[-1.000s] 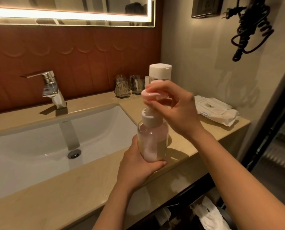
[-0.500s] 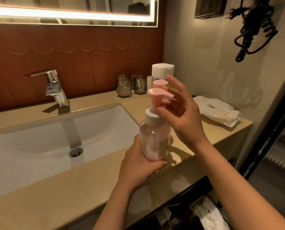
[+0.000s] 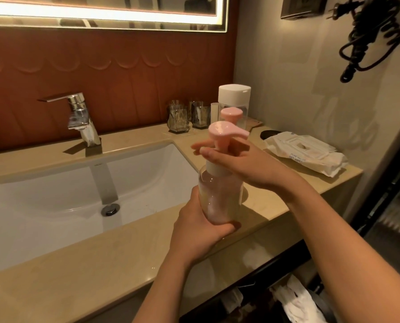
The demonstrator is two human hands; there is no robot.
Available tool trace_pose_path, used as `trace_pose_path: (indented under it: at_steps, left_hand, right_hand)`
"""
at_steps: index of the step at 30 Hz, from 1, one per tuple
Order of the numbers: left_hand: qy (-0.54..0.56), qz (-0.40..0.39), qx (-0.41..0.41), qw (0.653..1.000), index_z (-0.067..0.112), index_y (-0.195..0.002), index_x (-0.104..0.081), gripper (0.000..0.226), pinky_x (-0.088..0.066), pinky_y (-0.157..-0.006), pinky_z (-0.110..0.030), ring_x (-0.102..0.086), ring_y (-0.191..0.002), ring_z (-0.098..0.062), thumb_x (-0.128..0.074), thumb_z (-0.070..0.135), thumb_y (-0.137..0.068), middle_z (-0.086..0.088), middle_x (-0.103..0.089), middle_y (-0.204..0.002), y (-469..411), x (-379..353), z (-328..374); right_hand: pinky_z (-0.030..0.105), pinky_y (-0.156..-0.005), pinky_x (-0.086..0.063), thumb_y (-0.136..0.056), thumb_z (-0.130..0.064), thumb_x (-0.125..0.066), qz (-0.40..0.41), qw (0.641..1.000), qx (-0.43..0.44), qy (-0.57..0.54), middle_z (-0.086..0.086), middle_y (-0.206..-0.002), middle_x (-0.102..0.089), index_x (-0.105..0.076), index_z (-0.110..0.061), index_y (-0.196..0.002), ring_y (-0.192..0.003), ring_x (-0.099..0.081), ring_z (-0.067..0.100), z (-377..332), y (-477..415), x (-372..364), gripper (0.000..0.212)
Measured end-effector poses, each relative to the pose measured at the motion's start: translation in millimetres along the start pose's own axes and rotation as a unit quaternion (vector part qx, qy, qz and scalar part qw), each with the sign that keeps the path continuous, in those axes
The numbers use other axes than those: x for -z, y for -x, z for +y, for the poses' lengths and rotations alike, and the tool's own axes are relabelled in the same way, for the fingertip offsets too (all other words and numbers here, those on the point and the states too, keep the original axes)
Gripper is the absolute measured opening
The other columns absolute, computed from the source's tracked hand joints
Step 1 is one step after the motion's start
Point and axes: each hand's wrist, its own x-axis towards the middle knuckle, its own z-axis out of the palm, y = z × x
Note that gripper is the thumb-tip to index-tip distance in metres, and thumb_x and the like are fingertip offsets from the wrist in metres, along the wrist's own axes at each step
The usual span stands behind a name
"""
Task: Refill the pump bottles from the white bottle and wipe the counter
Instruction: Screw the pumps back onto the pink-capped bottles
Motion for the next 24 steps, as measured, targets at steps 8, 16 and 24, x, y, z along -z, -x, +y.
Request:
trace_pose_path:
  at_steps: [8, 16, 24]
  left_hand:
    - [0.005, -0.007, 0.001, 1.0, 0.046, -0.113, -0.04, 0.075, -0.056, -0.079, -0.036, -0.061, -0.089, -0.001, -0.079, 0.055, -0.05, 0.021, -0.062, -0.1, 0, 1, 0]
    - [0.0, -0.009, 0.009, 1.0, 0.052, -0.107, -0.037, 0.073, -0.057, -0.077, -0.036, -0.061, -0.087, 0.0, -0.081, 0.056, -0.049, 0.021, -0.061, -0.097, -2, 1, 0]
    - [0.026, -0.016, 0.009, 0.999, 0.055, -0.106, -0.041, 0.071, -0.057, -0.077, -0.029, -0.062, -0.087, 0.003, -0.085, 0.051, -0.05, 0.023, -0.063, -0.097, -3, 2, 0]
  right_hand:
    - [0.014, -0.096, -0.034, -0.086, -0.053, -0.05, -0.04, 0.999, 0.02, -0.002, -0.016, -0.143, -0.039, -0.035, -0.038, -0.139, -0.127, -0.037, 0.0, 10, 21, 6, 0.057]
    - [0.012, -0.073, -0.041, -0.059, -0.052, -0.078, 0.207, 0.959, 0.042, 0.189, -0.005, -0.105, -0.055, -0.058, -0.024, -0.116, -0.097, -0.051, 0.012, -3, 16, -7, 0.067]
    - [0.026, -0.094, -0.036, -0.071, -0.058, -0.068, 0.145, 0.976, 0.028, 0.159, -0.007, -0.115, -0.04, -0.047, -0.026, -0.124, -0.112, -0.035, 0.007, -1, 11, -17, 0.065]
